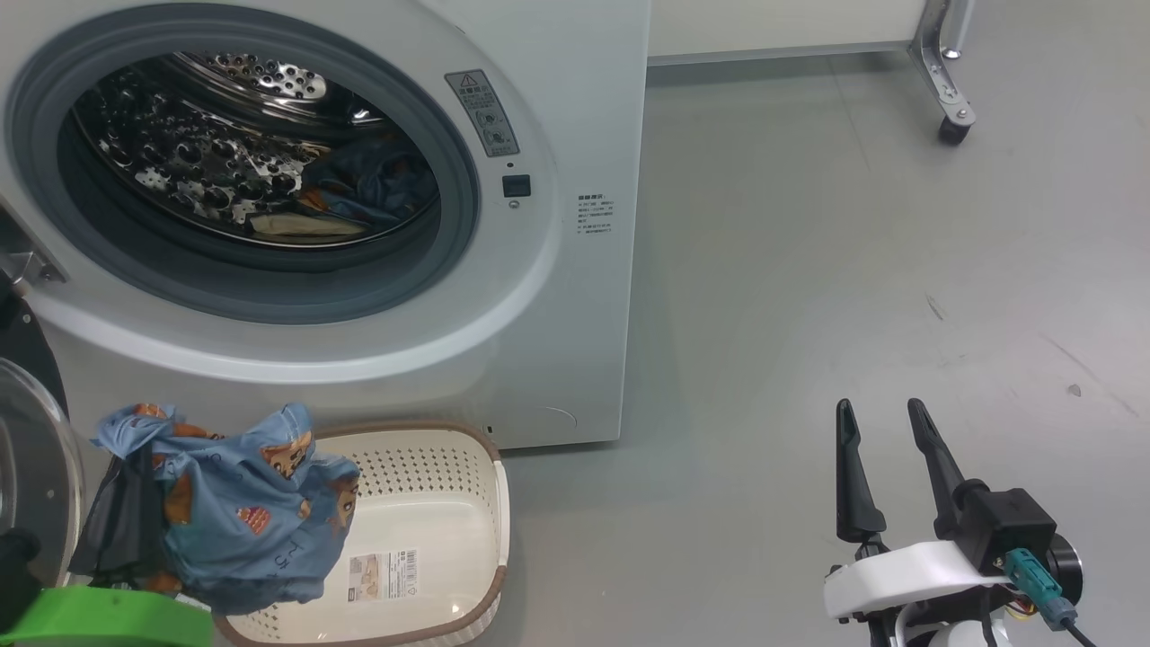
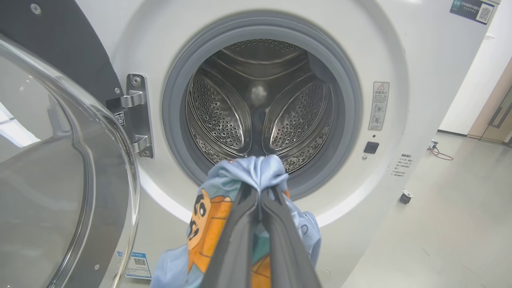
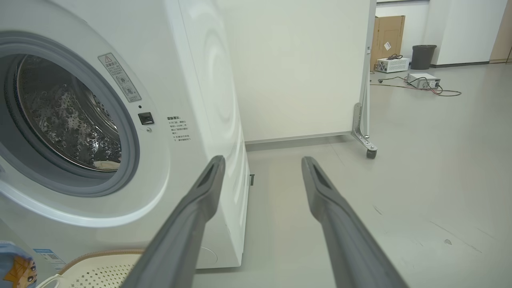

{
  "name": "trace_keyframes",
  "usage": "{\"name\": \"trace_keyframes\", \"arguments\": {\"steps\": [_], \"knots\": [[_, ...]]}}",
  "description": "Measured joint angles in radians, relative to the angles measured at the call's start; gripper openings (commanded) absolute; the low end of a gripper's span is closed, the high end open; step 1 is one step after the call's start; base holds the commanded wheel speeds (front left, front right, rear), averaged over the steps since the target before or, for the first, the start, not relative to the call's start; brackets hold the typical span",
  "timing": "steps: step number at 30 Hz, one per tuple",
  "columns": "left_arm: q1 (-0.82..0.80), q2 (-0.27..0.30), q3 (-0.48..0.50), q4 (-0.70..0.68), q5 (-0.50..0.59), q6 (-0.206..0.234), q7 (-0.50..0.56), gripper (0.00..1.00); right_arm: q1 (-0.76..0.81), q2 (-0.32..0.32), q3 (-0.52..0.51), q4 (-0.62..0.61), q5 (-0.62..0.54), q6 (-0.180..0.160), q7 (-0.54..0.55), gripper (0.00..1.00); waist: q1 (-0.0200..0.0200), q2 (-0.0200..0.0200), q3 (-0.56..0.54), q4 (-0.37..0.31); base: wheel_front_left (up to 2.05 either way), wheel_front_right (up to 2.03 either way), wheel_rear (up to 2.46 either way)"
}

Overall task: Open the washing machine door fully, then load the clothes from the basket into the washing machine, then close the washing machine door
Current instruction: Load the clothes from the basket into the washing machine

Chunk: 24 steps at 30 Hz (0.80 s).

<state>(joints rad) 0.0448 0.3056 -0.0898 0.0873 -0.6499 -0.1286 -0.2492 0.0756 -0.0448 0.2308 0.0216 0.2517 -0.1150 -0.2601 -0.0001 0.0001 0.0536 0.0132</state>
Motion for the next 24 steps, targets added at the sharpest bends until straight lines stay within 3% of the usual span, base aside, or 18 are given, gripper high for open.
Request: {"name": "trace_keyframes", "arguments": {"steps": [16, 24], "knots": [[0.003, -0.015, 0.047, -0.037, 0.01, 0.0, 0.0, 0.0, 0.006, 0.0, 0.02, -0.022, 0.0, 0.002, 0.0, 1.0, 0.0, 0.0, 0.057, -0.026, 0.0, 0.0, 0.0], [-0.108, 0.007, 0.058, -0.046, 0.01, 0.0, 0.0, 0.0, 0.002, 0.0, 0.064, -0.034, 0.0, 0.001, 0.0, 1.0, 0.0, 0.0, 0.106, -0.041, 0.0, 0.0, 0.0]]}}
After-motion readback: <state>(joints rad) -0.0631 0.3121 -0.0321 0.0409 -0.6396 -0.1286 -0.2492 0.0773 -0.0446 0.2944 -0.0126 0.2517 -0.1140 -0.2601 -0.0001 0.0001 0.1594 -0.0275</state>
